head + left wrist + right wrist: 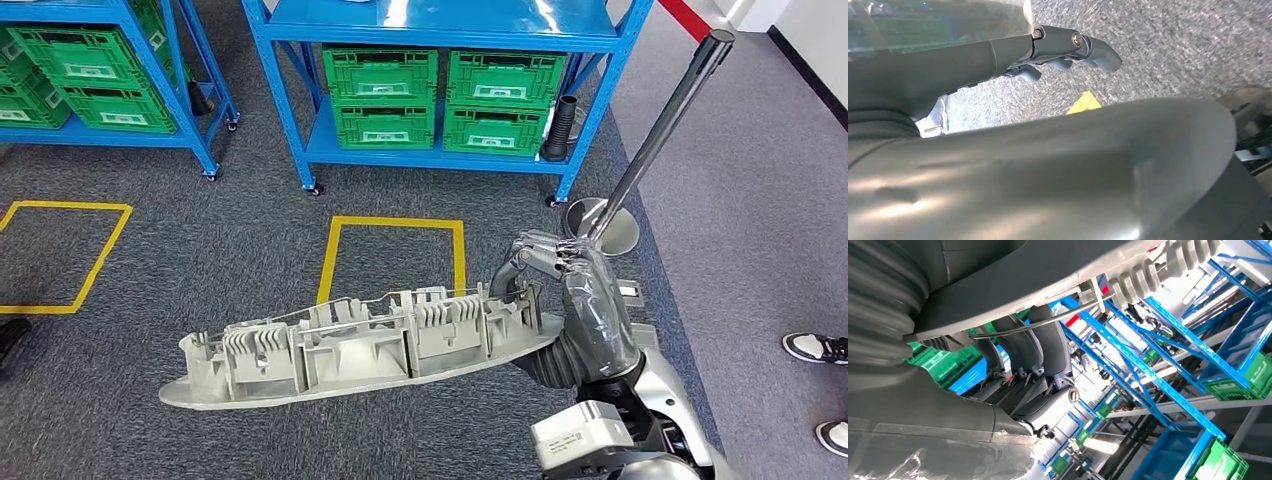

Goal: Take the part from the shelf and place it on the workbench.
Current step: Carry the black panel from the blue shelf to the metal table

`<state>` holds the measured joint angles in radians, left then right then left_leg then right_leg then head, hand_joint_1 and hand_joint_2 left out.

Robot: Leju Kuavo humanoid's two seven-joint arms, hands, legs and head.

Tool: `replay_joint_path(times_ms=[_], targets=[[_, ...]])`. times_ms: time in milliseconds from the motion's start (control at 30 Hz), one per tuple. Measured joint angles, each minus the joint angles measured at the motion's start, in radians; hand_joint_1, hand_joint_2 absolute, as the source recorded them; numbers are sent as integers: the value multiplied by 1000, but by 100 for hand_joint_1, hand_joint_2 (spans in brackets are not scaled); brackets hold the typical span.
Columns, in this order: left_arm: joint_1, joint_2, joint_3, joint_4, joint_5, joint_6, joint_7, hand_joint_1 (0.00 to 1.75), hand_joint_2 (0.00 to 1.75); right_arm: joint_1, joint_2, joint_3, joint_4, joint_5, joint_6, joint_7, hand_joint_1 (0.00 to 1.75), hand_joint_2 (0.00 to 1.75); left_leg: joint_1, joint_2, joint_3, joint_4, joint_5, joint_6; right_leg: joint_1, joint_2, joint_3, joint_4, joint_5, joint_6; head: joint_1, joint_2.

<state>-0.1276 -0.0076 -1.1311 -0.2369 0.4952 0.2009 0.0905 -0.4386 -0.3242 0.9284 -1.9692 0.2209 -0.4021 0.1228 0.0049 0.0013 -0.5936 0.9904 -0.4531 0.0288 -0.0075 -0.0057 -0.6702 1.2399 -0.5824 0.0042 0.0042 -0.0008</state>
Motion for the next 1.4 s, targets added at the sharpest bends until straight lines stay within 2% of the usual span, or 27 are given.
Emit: replay_joint_path(times_ms=[33, 100, 133, 167, 233, 267, 300, 400, 433, 467, 500, 567, 633, 733, 800, 833, 900, 933, 967, 1000, 1033, 1100, 1167, 1233, 1267, 1333, 1400], targets=[[0, 0, 0, 0, 1, -1, -4, 0, 175, 0, 0, 0, 0, 0, 0, -2, 175, 175, -1, 0, -7, 2, 4, -2, 1, 0, 48, -69, 26, -6, 1, 0], [0, -1, 0, 0, 4, -2, -17, 0, 175, -2, 0, -1, -1, 2, -1, -6, 175, 175, -5, -1, -16, 4, 13, -10, 6, -1, 135, -206, 51, -19, 2, 0], [-1, -1, 0, -1, 4, -2, -25, 0, 175, -2, 0, -1, -1, 3, -2, -7, 175, 175, -5, 0, -19, 5, 18, -15, 9, -1, 156, -244, 51, -25, 2, 0], [-2, -1, 0, -1, 5, -2, -32, 0, 175, -2, -1, -1, -2, 4, -3, -8, 175, 175, -5, 0, -21, 4, 23, -21, 12, -1, 161, -258, 49, -29, 1, 0], [-2, -1, 0, -1, 6, -2, -41, 0, 175, -1, -1, -1, -3, 8, -4, -11, 175, 175, -2, 0, -25, 6, 26, -34, 11, -1, 157, -265, 58, -40, 1, 0], [-2, -1, 0, -1, 7, -2, -43, 0, 175, -1, -2, -1, -3, 11, -4, -13, 175, 175, -2, 0, -31, 17, 15, -40, 9, -2, 156, -268, 63, -46, 0, 0], [-2, -1, 0, -1, 7, -2, -45, 0, 175, -1, -2, -1, -3, 14, -4, -16, 175, 175, 0, -1, -43, 47, -10, -45, 6, -3, 154, -272, 68, -51, -3, 0], [0, 0, 0, 0, 8, -1, -48, 0, 175, 1, -2, 0, -5, 31, -3, -24, 175, 175, 5, -1, -107, 235, -115, -61, 4, -5, 145, -268, 76, -59, -14, 0], [1, 0, 0, 0, 8, -1, -49, 0, 175, 3, -2, 0, -6, 38, -3, -26, 175, 175, 6, -1, -119, 281, -128, -64, 4, -5, 142, -265, 76, -59, -16, 0], [2, 0, 0, 0, 8, -1, -50, 0, 175, 5, -2, 1, -6, 45, -3, -26, 175, 175, 7, -1, -114, 289, -121, -65, 4, -5, 138, -260, 76, -59, -17, 0], [3, 0, -1, 0, 8, -1, -51, 0, 175, 7, -2, 1, -7, 51, -3, -27, 175, 175, 8, -1, -91, 257, -97, -65, 4, -4, 134, -255, 76, -58, -19, 0], [3, 1, -1, 0, 8, 0, -53, 0, 175, 10, -2, 1, -11, 63, -2, -27, 175, 175, 8, 1, -15, 129, -45, -60, 5, -4, 129, -244, 72, -53, -22, 0], [2, 1, -1, 0, 8, 0, -56, 0, 175, 12, -2, 1, -16, 74, -2, -27, 175, 175, 4, 3, 32, 44, -29, -48, 8, -6, 122, -238, 71, -43, -23, 0], [3, 2, -2, 0, 8, 0, -58, 0, 175, 15, -3, 0, -23, 86, -2, -26, 175, 175, 1, 0, 32, 22, -34, -28, 8, -11, 113, -235, 75, -28, -23, 0], [3, 2, -2, 0, 8, 0, -60, 0, 175, 15, -4, -1, -26, 91, -2, -26, 175, 175, 6, -6, 30, 10, -30, -14, 8, -9, 96, -206, 51, -17, -19, 0], [3, 1, -2, 0, 8, 0, -61, 0, 175, 16, -5, -1, -28, 93, -2, -26, 175, 175, 8, -9, 28, 7, -26, -9, 7, -7, 76, -164, 24, -12, -15, 0], [5, 1, -2, 0, 8, -1, -62, 0, 175, 20, -6, -1, -30, 95, -2, -26, 175, 175, 7, -17, 21, 7, -22, -4, 4, -3, 15, -33, -38, -7, -7, 0], [6, 1, -2, 0, 8, -1, -63, 0, 175, 24, -7, -1, -30, 97, -2, -26, 175, 175, 6, -22, 19, 8, -20, -3, 3, -3, -9, 19, -54, -7, -5, 0], [8, 2, -2, 0, 8, -2, -63, 0, 175, 28, -7, -1, -31, 99, -2, -25, 175, 175, 5, -28, 16, 9, -19, -2, 3, -3, -19, 41, -51, -8, -3, 0], [9, 2, -2, 0, 8, -3, -63, 0, 175, 30, -8, -1, -31, 101, -2, -25, 175, 175, 4, -36, 14, 11, -17, -3, 3, 0, -10, 23, -29, -11, -2, 0], [9, 2, -2, 0, 8, -4, -63, 0, 175, 31, -8, -1, -31, 103, -2, -24, 175, 175, 3, -45, 13, 13, -17, -4, 3, 8, 17, -30, 6, -16, -1, 0], [7, 0, -2, 0, 8, -5, -63, 0, 175, 32, -9, -1, -35, 108, -2, -24, 175, 175, 2, -62, 7, 19, -14, -9, 2, 52, 81, -161, 62, -29, -1, 0], [4, -1, -2, 0, 8, -6, -64, 0, 175, 33, -10, -1, -40, 113, -2, -24, 175, 175, 4, -79, -5, 21, -7, -20, 3, 79, 107, -221, 72, -35, -1, 0], [5, 0, -2, 0, 8, -7, -64, 0, 175, 35, -11, -2, -43, 118, -1, -24, 175, 175, 7, -96, -14, 20, 0, -35, 2, 62, 107, -231, 75, -40, 0, 0], [7, 1, -3, 0, 8, -7, -64, 0, 175, 36, -11, -2, -44, 121, -1, -24, 175, 175, 6, -93, -20, 24, -3, -40, 0, 51, 108, -236, 78, -44, -1, 0], [8, 2, -3, 0, 8, -7, -64, 0, 175, 39, -12, -2, -47, 126, 0, -23, 175, 175, 5, -61, -47, 81, -43, -50, -5, 24, 111, -244, 84, -53, -12, 0], [7, 2, -3, 0, 8, -7, -65, 0, 175, 44, -12, -2, -50, 128, 0, -23, 175, 175, 7, -26, -97, 202, -105, -59, -2, -2, 111, -244, 84, -56, -23, 0]])
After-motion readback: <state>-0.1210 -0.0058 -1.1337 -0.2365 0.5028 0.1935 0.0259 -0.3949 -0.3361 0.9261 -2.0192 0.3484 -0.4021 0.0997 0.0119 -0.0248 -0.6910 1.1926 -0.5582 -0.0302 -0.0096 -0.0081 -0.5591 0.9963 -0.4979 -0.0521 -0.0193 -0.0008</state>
